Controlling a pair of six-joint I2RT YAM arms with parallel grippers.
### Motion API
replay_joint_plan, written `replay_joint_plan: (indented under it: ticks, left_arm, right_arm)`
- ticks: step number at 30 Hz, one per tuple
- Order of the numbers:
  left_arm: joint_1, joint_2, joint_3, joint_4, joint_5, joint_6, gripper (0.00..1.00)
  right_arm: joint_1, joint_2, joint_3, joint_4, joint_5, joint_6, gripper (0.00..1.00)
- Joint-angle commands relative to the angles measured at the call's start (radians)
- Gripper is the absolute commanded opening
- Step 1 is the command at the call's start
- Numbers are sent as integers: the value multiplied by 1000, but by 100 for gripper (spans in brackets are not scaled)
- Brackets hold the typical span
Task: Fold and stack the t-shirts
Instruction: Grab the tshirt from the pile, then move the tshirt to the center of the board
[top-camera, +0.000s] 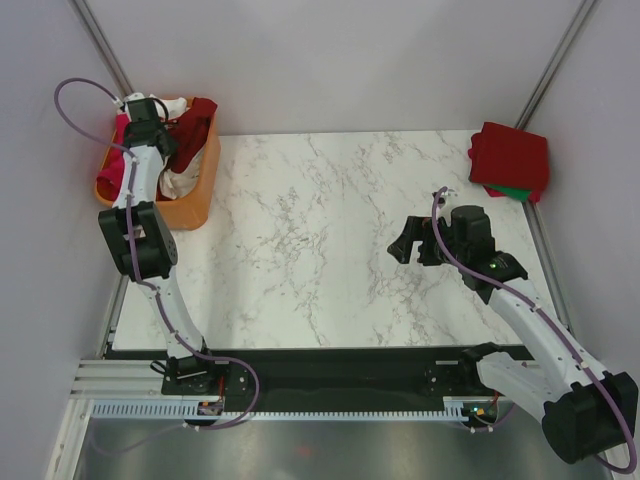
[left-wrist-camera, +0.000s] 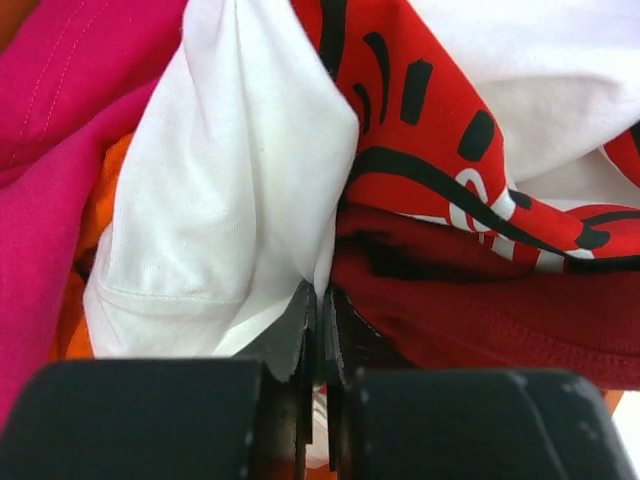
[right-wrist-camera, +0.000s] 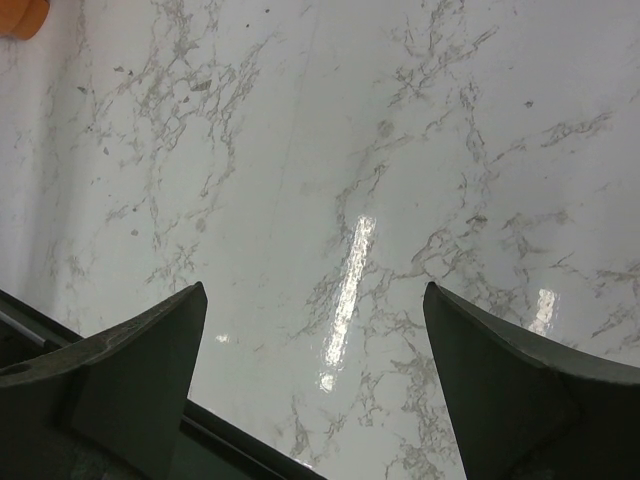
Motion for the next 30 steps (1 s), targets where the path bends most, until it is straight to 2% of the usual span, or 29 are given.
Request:
replay_joint_plan:
  ticks: [1, 6, 8, 9, 12, 13, 15, 16, 17, 19, 21, 22, 25, 28, 30]
  left_arm:
    - [0, -18, 32, 31, -15, 13, 2]
    - [-3, -174, 35, 31, -19, -19, 2]
    - [-7, -228, 65, 28, 22, -54, 2]
    - [-10, -286, 82, 31, 49, -68, 2]
    - [-24, -337, 227, 45, 251, -111, 2]
    - [-24, -344, 334, 94, 431, -155, 2]
    - [-26, -340, 457, 158, 580, -246, 2]
    - [-27, -407, 429, 336, 659, -365, 2]
    - [-29, -435, 403, 425, 665, -427, 2]
    - [-29, -449, 459, 519, 675, -589, 2]
    - [-29, -429, 531, 545, 692, -694, 2]
    - [-29, -427, 539, 585, 727, -799, 2]
    - [-37, -446, 490, 778, 816, -962, 2]
    - [-72, -462, 460, 804, 878, -1001, 3]
    - [-99, -501, 351, 804, 912, -1003, 3]
  right_arm:
    - [1, 4, 0, -1, 16, -13, 98]
    - [-1, 4, 3, 0, 4, -10, 98]
    - [1, 4, 6, -1, -1, -10, 98]
    - [-1, 4, 6, 0, -2, -10, 98]
    - [1, -2, 12, 5, -4, -11, 98]
    - [-1, -10, 13, 5, -1, -10, 98]
    - [1, -18, 18, 8, 4, -10, 98]
    - [-1, -25, 18, 11, 5, -11, 98]
    - [1, -30, 18, 11, 5, -11, 98]
    - [1, -41, 18, 13, 15, -11, 98]
    - [-1, -45, 19, 14, 21, -10, 98]
    - [-1, -48, 19, 11, 22, -10, 98]
    - [-1, -73, 10, 8, 47, -10, 98]
    - [-1, -105, 9, 2, 99, -7, 98]
    - [1, -119, 24, -6, 145, 3, 98]
